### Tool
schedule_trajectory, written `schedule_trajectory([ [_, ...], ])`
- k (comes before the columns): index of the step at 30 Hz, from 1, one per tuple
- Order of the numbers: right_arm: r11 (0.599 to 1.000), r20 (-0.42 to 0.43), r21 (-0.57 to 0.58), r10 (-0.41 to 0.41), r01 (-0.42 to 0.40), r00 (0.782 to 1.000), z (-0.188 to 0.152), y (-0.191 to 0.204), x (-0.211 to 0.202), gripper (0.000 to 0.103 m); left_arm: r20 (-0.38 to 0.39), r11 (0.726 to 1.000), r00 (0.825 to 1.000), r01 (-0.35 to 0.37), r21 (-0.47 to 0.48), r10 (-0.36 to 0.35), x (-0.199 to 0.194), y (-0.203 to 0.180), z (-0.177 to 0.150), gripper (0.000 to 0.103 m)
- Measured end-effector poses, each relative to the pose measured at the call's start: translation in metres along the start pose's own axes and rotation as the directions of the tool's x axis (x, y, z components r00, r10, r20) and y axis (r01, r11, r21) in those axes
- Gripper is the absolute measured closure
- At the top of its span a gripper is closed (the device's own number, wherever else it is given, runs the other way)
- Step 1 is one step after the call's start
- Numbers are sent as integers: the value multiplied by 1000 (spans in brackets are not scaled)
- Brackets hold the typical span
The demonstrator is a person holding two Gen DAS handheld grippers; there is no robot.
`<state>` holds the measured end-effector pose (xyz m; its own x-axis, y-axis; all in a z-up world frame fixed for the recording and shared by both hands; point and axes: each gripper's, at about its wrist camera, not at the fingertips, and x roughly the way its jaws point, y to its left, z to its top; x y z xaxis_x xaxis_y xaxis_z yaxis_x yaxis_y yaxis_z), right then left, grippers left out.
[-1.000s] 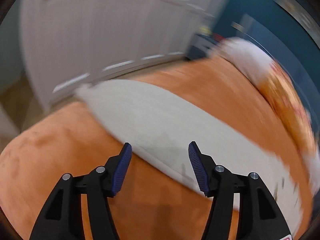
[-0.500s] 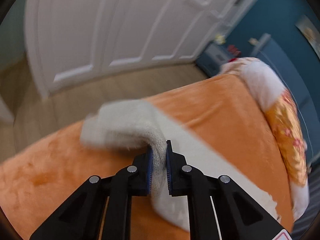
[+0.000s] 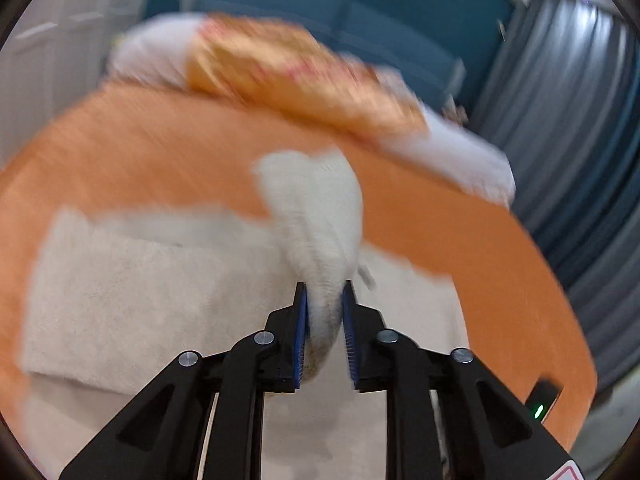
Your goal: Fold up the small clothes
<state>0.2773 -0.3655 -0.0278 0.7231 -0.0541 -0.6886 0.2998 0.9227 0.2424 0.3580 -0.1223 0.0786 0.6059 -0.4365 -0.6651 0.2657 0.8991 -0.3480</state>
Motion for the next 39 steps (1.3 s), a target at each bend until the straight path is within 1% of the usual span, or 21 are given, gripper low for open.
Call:
schedule_trajectory([
  [2,1000,1,14,16,-16,1000,0,-3,0,99,-53,1000,999,-1,-3,1,22,-17,-31,72],
  [4,999,3,28,34,-34,999,0,-7,0,99,-95,997,995,20,-74,-27,32,-14,-61,66],
  [7,996,6,55,66,-66,998,1,-12,0,99,-70,984,996,48,-172,-61,17,10,-73,62],
  [12,989,0,94,114,-113,994,4,-19,-2,98,30,961,997,-54,-271,64,-33,80,-64,49],
  [15,977,-7,145,158,-155,987,8,-25,-8,96,17,930,989,-132,-343,146,-52,126,-59,49],
  [16,972,-11,165,169,-165,985,11,-27,-11,90,12,916,987,-145,-375,161,-61,142,-60,49],
  [18,959,10,198,206,-204,979,18,-26,-24,67,11,885,983,-160,-438,183,-78,173,-61,49],
  [19,955,31,202,216,-218,976,20,-23,-31,46,10,872,981,-169,-459,195,-83,186,-61,49],
  [20,954,49,193,223,-228,974,24,-17,-37,35,9,861,979,-174,-478,203,-88,197,-61,49],
  [22,956,20,160,244,-244,970,32,-5,-35,31,4,838,981,-162,-522,192,-96,215,-66,48],
  [26,963,-114,158,238,-219,965,39,18,0,31,-4,791,993,-97,-604,119,-93,231,-66,46],
  [27,969,-168,149,219,-195,961,39,26,13,36,-21,780,995,-91,-620,99,-84,232,-65,46],
  [29,984,-219,85,174,-159,960,42,44,23,77,-39,765,996,-88,-638,82,-76,233,-63,49],
  [30,983,-211,66,179,-169,961,46,50,20,97,-36,772,995,-98,-628,97,-75,231,-59,58],
  [31,975,-181,62,220,-212,958,54,56,10,96,-31,784,992,-113,-610,119,-76,228,-55,67],
  [32,954,-67,65,295,-291,953,68,62,-18,96,-23,804,988,-140,-578,156,-78,223,-48,81],
  [33,942,-2,54,333,-332,943,77,65,-37,96,2,836,980,-169,-522,199,-83,215,-41,87],
  [35,931,105,18,361,-365,927,83,65,-66,96,24,865,968,-211,-456,249,-86,207,-34,89],
  [36,940,124,5,339,-342,933,79,62,-67,96,18,869,966,-225,-442,259,-83,207,-34,89],
  [37,954,103,-2,299,-301,949,73,58,-58,96,-2,869,965,-236,-434,261,-78,209,-37,89],
  [39,984,-93,18,178,-177,980,48,40,-2,96,-56,861,961,-270,-430,272,-64,215,-48,91],
])
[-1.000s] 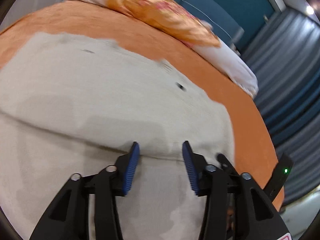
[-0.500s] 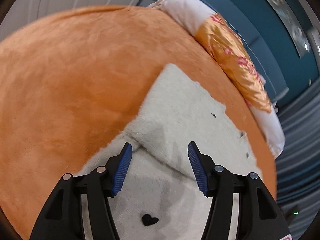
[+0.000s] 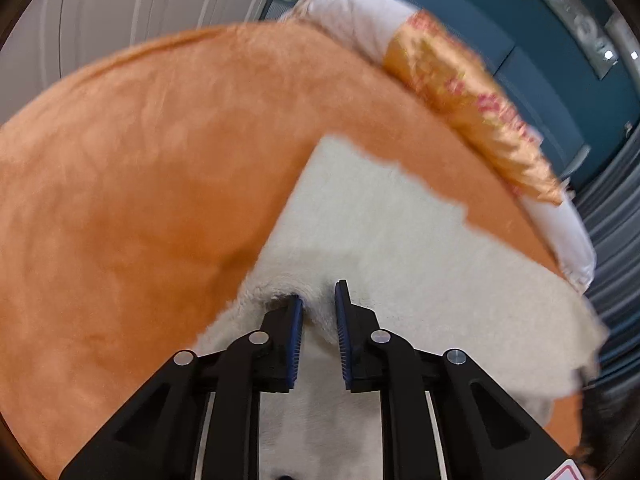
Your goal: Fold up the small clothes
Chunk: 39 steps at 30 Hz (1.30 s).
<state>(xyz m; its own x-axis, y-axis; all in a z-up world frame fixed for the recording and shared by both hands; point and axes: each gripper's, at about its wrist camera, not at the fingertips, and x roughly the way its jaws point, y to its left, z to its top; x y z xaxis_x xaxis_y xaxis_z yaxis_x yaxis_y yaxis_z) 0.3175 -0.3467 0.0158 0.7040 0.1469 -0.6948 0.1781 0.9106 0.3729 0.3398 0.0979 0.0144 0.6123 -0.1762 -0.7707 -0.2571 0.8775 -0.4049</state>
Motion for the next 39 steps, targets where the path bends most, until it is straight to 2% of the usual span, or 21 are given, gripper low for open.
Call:
schedule_trajectory([
  [1,998,-105,19,-55,57,993,-12,-14,25,97,-17,1000,999,-27,2,27,9,4,-5,91],
  [2,998,-72,56,2,2,997,-21,-25,25,97,-20,999,999,-38,5,38,14,8,-10,91],
  [4,995,-54,97,25,-19,998,-17,-25,11,96,28,999,999,-36,20,35,14,12,-17,89],
  [7,997,-67,77,-25,30,997,-16,-19,9,92,76,997,996,-55,56,51,14,9,-25,88],
  [10,985,14,117,-128,125,992,-17,-17,-11,84,100,997,994,-50,58,44,15,9,-28,87],
  [12,990,64,117,-82,74,995,-19,-5,-23,84,112,998,993,-27,53,21,15,12,-29,87],
  [15,997,3,-43,66,-66,998,-16,55,-12,84,128,999,992,6,40,-11,15,14,-30,87],
  [19,942,-121,-258,188,-214,975,-29,154,28,84,141,999,989,41,21,-44,15,18,-31,87],
  [21,905,-186,-347,192,-247,964,-41,189,49,84,148,998,988,52,19,-54,16,20,-32,86],
  [24,839,-268,-483,131,-250,955,-59,223,83,84,155,998,986,51,24,-54,16,20,-33,86],
  [26,823,-248,-521,105,-223,963,-58,210,88,84,155,998,986,57,22,-60,16,20,-33,86],
  [28,848,-213,-498,82,-180,974,-42,184,87,85,155,997,985,73,14,-74,16,22,-34,85],
  [30,899,-188,-409,83,-155,979,-21,133,76,96,158,997,984,78,14,-79,16,22,-34,85],
  [31,938,-163,-332,43,-95,986,-9,92,67,96,159,997,984,77,17,-79,17,22,-34,85],
  [32,956,-150,-283,40,-82,988,-1,67,61,103,161,997,984,76,19,-79,17,23,-34,85],
  [34,990,-115,-139,-24,7,993,12,6,36,103,164,997,984,70,25,-73,18,22,-35,85],
  [35,997,-103,-79,4,-12,995,16,-10,25,103,165,997,984,68,27,-72,18,22,-35,85],
  [36,1000,-83,-30,-2,0,997,18,-23,12,100,165,997,984,66,28,-70,18,21,-35,85],
  [37,999,-48,0,-41,41,998,18,-34,-4,87,165,997,984,68,27,-72,18,22,-35,85],
  [38,999,-36,6,-51,51,998,15,-37,-12,68,164,997,984,68,27,-72,18,22,-35,85],
  [39,999,-33,14,-42,42,999,13,-39,-17,60,164,997,984,67,28,-71,18,21,-35,85],
])
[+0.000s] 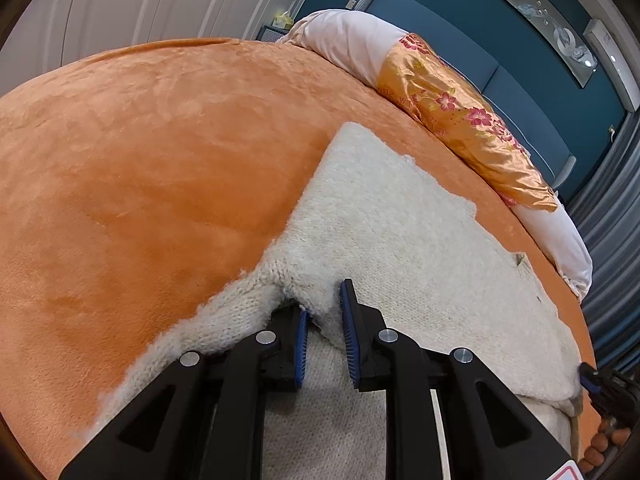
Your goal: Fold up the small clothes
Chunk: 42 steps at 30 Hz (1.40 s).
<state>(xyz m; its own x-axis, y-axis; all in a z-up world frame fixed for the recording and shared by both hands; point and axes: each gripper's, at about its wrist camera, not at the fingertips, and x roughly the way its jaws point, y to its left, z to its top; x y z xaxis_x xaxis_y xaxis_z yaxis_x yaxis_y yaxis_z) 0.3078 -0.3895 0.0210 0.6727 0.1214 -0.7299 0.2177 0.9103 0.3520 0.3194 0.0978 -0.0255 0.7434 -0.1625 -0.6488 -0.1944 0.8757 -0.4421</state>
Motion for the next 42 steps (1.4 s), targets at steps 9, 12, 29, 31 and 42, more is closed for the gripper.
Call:
schedule_trajectory([
  [9,994,65,-103,41,-34,997,3,33,-10,97,2,1000,1000,1,1,-1,0,0,0,85],
  [12,998,98,-59,-5,11,995,5,17,-7,100,3,1000,1000,3,1,-3,0,0,0,84],
  [29,994,-83,60,-89,94,993,-149,-37,-160,48,-55,991,997,51,-126,-58,-122,38,-27,34],
  [31,990,-124,89,-97,108,988,-181,-53,-182,47,-83,990,996,11,-143,-23,-160,66,-45,32],
  [42,932,-181,348,168,-97,969,-246,-57,-196,38,-224,991,972,48,-126,-76,-206,80,-103,31],
])
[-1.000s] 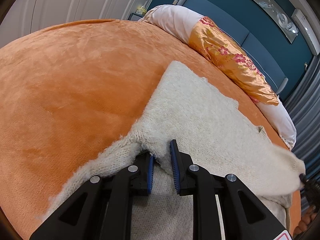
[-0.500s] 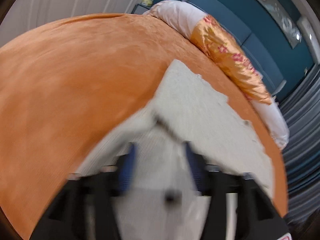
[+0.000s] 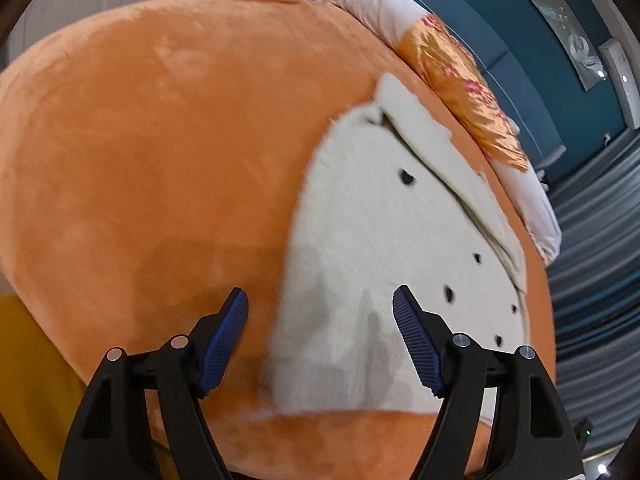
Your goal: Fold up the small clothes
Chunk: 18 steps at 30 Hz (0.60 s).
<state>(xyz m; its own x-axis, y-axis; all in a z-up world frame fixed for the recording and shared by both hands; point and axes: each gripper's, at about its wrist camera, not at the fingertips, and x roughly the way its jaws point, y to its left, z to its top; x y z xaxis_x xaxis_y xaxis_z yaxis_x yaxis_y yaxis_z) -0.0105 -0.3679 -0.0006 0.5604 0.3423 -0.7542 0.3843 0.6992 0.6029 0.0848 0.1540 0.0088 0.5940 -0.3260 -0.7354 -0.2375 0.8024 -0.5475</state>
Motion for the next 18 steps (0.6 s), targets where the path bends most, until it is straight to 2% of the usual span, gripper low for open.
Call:
schedule_trajectory([
  [4,1000,5,12,0,0,1000,0,12,18,38,-21,1000,1000,-11,-6,11,5,-6,-2,31],
  [5,1000,10,19,12,-13,1000,2,14,20,39,-30,1000,1000,5,-12,-5,5,-7,-1,34],
  [6,999,8,22,29,-29,1000,2,13,20,44,-44,1000,999,21,-21,-22,4,-7,1,48],
  [7,999,-2,24,44,-43,999,5,14,23,61,-61,999,997,41,-22,-42,4,-8,2,61],
  [8,999,-10,19,33,-33,999,5,15,24,84,-84,998,995,53,-16,-54,5,-10,4,87],
  [9,1000,-13,4,15,-15,1000,7,17,25,98,-105,999,993,46,1,-46,4,-12,6,96],
  [12,998,27,-57,15,-14,1000,10,25,8,98,-84,998,996,31,49,-26,-12,-18,11,97],
  [14,994,51,-106,20,-15,998,10,35,-9,98,-72,997,997,47,68,-43,-28,-23,14,97],
  [18,985,39,-172,34,-27,999,5,43,-38,99,-79,990,995,73,120,-64,-58,-32,9,98],
])
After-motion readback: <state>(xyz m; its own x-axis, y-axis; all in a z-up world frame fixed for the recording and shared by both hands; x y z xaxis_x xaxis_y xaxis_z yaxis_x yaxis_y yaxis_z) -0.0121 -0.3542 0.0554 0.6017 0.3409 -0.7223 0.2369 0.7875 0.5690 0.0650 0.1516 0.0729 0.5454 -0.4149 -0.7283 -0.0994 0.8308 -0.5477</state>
